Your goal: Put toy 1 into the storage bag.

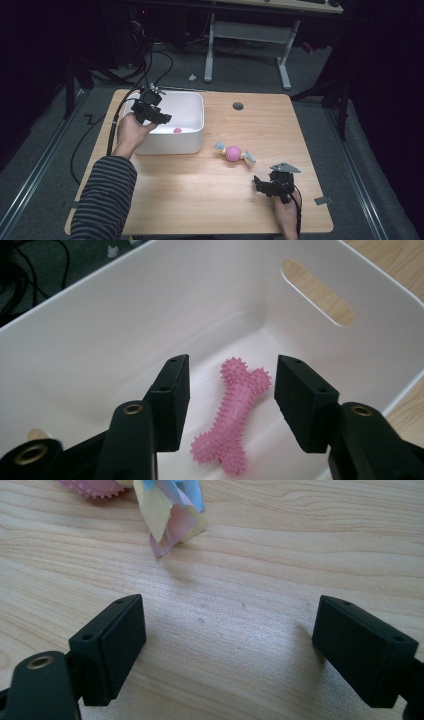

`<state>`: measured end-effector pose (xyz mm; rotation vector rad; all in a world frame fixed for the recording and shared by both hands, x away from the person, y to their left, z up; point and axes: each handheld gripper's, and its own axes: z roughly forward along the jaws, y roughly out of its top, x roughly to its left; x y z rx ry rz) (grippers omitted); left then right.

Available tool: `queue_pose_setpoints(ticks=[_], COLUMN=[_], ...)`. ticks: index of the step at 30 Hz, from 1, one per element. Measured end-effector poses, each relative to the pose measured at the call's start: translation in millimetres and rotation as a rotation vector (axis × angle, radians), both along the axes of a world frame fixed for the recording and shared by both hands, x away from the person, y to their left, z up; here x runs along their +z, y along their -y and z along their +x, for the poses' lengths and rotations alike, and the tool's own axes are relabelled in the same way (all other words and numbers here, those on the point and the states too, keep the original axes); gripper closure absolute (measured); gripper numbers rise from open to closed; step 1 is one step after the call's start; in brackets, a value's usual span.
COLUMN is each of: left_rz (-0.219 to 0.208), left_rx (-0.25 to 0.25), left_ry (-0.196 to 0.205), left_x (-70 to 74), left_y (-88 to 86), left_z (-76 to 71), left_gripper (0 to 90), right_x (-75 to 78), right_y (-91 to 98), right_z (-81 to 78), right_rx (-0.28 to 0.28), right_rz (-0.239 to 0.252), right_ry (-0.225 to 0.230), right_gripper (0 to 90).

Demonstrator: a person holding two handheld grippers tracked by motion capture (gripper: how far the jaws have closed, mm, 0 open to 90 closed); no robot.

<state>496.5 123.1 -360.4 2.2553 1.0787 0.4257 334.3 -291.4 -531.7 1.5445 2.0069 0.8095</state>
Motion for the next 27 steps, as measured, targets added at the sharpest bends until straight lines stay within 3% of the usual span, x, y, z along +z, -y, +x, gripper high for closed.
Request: queue_pose_setpoints(ticks=[11,27], left_rz=[-0.087,-0.141], left_rx=[0.027,0.057], left_ry=[0.097,0.144], left_x=[16.6,6.2], left_y=[-23.9,-48.9], left_z=[-28.7,-62.3], left_gripper=[38.6,36.7], right_x=[0.0,0.0], right_y=[-0.1,-0.2], right_z=[-0.3,-0.6], right_rx=[-0.001,-0.001], right_rz=[0.001,0.001], right_ry=[0.0,0.0], right_gripper=[13.7,13.7])
